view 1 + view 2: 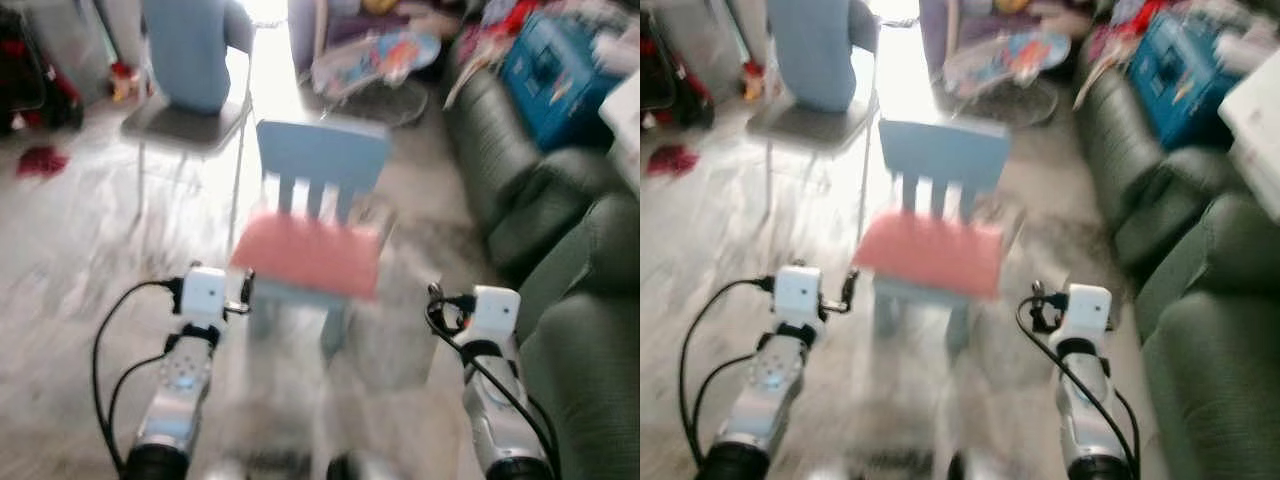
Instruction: Move the pillow to the sofa
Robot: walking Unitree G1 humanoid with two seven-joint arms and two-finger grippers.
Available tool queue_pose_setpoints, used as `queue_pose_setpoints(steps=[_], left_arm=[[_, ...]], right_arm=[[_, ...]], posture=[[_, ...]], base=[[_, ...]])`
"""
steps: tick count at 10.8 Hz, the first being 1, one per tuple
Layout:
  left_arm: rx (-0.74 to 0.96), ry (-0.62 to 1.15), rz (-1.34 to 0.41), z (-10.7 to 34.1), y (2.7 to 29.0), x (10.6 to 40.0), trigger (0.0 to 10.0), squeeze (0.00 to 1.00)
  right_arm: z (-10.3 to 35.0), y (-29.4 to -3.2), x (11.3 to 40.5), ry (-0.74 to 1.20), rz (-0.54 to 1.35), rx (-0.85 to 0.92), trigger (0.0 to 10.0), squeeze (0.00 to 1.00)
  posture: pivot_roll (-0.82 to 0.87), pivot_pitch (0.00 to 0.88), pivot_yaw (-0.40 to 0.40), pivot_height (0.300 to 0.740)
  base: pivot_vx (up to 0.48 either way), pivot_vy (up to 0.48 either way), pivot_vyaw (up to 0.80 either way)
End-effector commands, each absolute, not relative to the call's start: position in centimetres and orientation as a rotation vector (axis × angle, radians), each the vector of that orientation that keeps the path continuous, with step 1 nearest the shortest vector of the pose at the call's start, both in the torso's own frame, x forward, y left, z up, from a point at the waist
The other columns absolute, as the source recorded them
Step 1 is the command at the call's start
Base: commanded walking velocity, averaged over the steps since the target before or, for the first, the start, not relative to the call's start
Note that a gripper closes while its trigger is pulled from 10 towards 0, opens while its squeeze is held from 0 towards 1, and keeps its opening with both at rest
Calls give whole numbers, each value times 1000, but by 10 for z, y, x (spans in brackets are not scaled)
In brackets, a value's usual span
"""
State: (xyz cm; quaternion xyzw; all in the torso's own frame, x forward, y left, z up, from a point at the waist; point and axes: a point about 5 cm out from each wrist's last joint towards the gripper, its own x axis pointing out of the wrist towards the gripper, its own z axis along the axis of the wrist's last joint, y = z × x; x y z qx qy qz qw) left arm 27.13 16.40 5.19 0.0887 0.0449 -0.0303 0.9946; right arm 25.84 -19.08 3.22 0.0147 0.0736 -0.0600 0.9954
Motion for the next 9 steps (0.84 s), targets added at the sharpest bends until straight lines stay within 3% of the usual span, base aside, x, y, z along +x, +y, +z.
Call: queue_pose_setpoints(steps=[1, 9], left_arm=[[192, 102, -24, 50, 174, 269, 10000, 0], [214, 110, -11, 49, 175, 272, 10000, 0]], right_arm=[[34, -184, 261, 141, -102, 40, 10000, 0], [34, -183, 263, 141, -103, 50, 10000, 0]], posture=[[1, 89, -75, 740], [0, 96, -71, 740]], base=[[428, 0, 0], [317, 360, 0]])
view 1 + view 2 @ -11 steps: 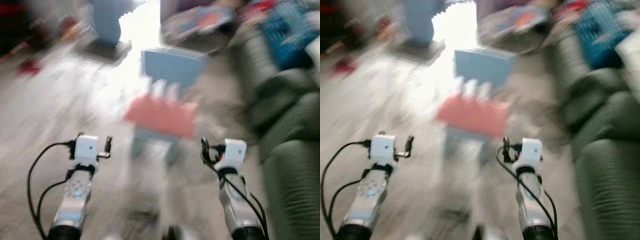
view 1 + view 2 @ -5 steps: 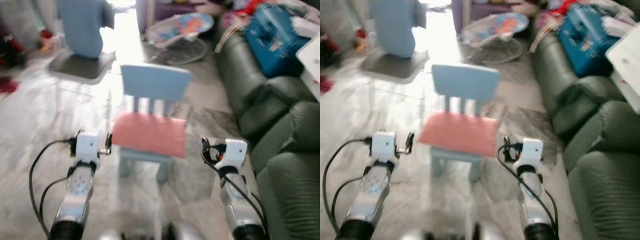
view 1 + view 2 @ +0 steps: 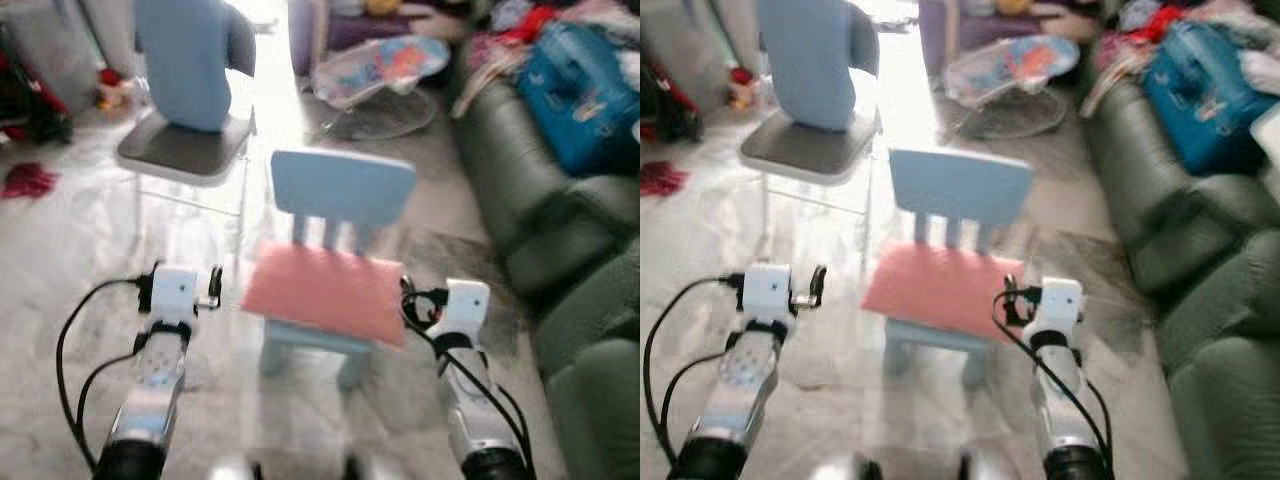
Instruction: Move the pillow to the sofa
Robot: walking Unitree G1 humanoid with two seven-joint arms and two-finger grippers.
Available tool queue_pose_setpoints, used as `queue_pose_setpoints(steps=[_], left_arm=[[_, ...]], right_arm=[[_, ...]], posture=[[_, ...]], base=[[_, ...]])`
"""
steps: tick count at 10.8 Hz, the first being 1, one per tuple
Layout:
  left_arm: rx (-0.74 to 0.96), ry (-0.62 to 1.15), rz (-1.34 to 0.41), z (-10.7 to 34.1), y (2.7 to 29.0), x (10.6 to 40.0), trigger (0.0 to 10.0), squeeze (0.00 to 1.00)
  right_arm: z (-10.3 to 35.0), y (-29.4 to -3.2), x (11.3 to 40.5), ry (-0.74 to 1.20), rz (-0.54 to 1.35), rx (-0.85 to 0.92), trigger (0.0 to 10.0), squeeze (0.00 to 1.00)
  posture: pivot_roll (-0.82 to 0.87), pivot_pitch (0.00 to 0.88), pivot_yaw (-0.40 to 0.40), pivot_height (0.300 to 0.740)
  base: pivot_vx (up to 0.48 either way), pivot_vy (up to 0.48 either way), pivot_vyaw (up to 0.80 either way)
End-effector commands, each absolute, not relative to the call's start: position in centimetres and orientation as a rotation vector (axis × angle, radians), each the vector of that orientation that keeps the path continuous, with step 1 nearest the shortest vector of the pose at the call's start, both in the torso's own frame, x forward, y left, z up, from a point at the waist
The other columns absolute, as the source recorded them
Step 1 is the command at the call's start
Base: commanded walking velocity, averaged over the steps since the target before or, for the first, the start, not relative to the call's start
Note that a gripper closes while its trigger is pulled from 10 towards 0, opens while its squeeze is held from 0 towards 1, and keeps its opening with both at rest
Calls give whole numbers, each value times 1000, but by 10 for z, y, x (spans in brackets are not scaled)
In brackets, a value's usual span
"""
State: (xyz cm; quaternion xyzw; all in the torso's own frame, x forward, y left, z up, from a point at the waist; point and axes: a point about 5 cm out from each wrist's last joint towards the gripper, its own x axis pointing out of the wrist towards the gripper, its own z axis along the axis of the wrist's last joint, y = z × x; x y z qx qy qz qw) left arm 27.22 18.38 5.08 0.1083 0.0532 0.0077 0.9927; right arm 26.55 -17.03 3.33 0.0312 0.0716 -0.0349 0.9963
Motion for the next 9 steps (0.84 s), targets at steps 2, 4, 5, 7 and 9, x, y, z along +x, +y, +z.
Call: queue_pose_setpoints(steps=[2, 4, 5, 7, 9], left_arm=[[239, 94, -40, 51, 169, 271, 10000, 0], [246, 92, -52, 51, 165, 272, 10000, 0], [249, 91, -62, 51, 163, 272, 10000, 0], [217, 99, -83, 49, 160, 271, 10000, 0], [206, 96, -106, 50, 157, 270, 10000, 0]], right_arm=[[34, -182, 263, 142, -104, 53, 10000, 0], [33, -182, 262, 145, -105, 55, 10000, 0], [33, -182, 263, 147, -104, 54, 10000, 0], [32, -183, 263, 151, -101, 54, 10000, 0], [31, -183, 264, 161, -97, 51, 10000, 0]], posture=[[-1, 98, -67, 740], [-2, 100, -67, 740], [0, 100, -68, 740], [2, 101, -71, 740], [5, 98, -76, 740]], base=[[480, 0, 0], [472, 0, 0], [420, 0, 0], [204, -122, 0], [0, 0, 0]])
